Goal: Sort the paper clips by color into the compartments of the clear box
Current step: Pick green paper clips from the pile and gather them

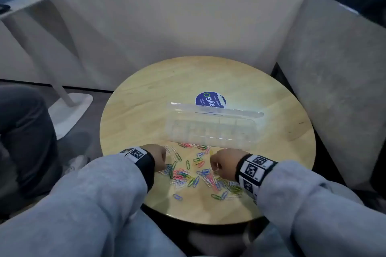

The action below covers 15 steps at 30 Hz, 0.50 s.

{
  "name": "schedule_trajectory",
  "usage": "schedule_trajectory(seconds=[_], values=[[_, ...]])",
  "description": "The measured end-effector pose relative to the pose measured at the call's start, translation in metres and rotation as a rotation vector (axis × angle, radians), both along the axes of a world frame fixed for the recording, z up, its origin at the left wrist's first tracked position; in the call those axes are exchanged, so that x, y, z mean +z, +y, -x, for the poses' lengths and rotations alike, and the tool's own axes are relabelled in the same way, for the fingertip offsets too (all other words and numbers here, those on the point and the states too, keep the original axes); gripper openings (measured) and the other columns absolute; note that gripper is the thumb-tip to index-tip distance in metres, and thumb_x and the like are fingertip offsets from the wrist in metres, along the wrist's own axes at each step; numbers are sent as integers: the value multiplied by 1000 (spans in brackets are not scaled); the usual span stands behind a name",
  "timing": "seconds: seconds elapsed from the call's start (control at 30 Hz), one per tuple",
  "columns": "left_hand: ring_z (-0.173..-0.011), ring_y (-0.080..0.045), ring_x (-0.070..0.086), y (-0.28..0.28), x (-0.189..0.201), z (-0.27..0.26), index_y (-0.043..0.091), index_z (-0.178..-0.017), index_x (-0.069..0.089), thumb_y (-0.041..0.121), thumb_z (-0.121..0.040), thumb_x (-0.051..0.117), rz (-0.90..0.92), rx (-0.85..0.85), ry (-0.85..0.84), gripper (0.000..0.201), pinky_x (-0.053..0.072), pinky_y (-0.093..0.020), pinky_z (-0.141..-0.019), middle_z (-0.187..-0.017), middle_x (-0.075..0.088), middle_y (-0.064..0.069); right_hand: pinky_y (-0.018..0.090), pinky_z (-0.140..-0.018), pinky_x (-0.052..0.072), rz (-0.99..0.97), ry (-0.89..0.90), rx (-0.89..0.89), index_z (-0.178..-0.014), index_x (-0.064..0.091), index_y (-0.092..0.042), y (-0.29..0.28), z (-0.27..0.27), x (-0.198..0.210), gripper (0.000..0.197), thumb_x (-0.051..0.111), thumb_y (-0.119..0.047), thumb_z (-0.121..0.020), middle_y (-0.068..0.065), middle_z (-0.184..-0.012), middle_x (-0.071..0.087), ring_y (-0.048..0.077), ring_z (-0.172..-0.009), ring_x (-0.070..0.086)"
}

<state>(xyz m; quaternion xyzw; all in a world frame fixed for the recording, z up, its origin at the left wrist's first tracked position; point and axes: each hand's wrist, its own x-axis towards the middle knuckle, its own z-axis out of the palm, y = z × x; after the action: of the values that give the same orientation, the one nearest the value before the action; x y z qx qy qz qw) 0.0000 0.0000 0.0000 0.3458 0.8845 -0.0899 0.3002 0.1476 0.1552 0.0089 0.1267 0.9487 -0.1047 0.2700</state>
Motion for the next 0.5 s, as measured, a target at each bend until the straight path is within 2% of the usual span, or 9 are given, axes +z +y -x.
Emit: schedule_trajectory(seconds=[0.1, 0.2, 0.27, 0.33, 0.37, 0.5], values=[[-82, -20, 50, 13, -5, 7, 23, -88, 52, 25, -83, 57, -52, 46, 6, 7, 37, -25, -68, -92, 55, 1, 37, -92, 48, -4, 5, 30, -120, 54, -27, 2, 30, -8, 35, 48, -13, -89, 2, -125, 53, 25, -113, 54], [-77, -21, 49, 24, -19, 1, 22, -85, 53, 27, -80, 59, -4, 21, -26, 9, 37, -26, -65, -87, 55, -2, 42, -94, 46, -34, -9, 195, -126, 50, -34, -5, 55, -23, 41, 56, -18, -88, 2, -130, 46, 28, -119, 47], [-81, -23, 55, 27, -25, -2, 19, -91, 59, 31, -80, 63, 29, 8, -35, 17, 39, -27, -67, -91, 59, -5, 41, -92, 46, -65, -15, 249, -124, 51, -35, -11, 64, -35, 42, 58, -20, -86, 4, -127, 46, 31, -118, 46], [-94, -23, 61, 29, -29, -2, 16, -103, 64, 33, -79, 67, 10, 49, -48, 30, 44, -27, -71, -103, 66, -4, 40, -92, 44, -66, 14, 233, -122, 52, -33, -15, 68, -43, 38, 58, -21, -87, 4, -125, 46, 31, -117, 45], [-96, -22, 62, 30, -30, -1, 15, -105, 66, 33, -78, 68, 0, 63, -52, 32, 46, -27, -73, -106, 68, -4, 39, -91, 42, -61, 34, 220, -119, 54, -30, -16, 69, -44, 32, 57, -23, -87, 5, -123, 46, 30, -116, 44], [-83, -19, 55, 30, -29, -2, 13, -104, 69, 33, -80, 68, 8, 91, -93, 32, 43, -25, -69, -106, 70, -5, 33, -81, 37, -53, 103, 216, -99, 58, -20, -15, 68, -49, 11, 55, -24, -89, 7, -115, 49, 30, -110, 45]])
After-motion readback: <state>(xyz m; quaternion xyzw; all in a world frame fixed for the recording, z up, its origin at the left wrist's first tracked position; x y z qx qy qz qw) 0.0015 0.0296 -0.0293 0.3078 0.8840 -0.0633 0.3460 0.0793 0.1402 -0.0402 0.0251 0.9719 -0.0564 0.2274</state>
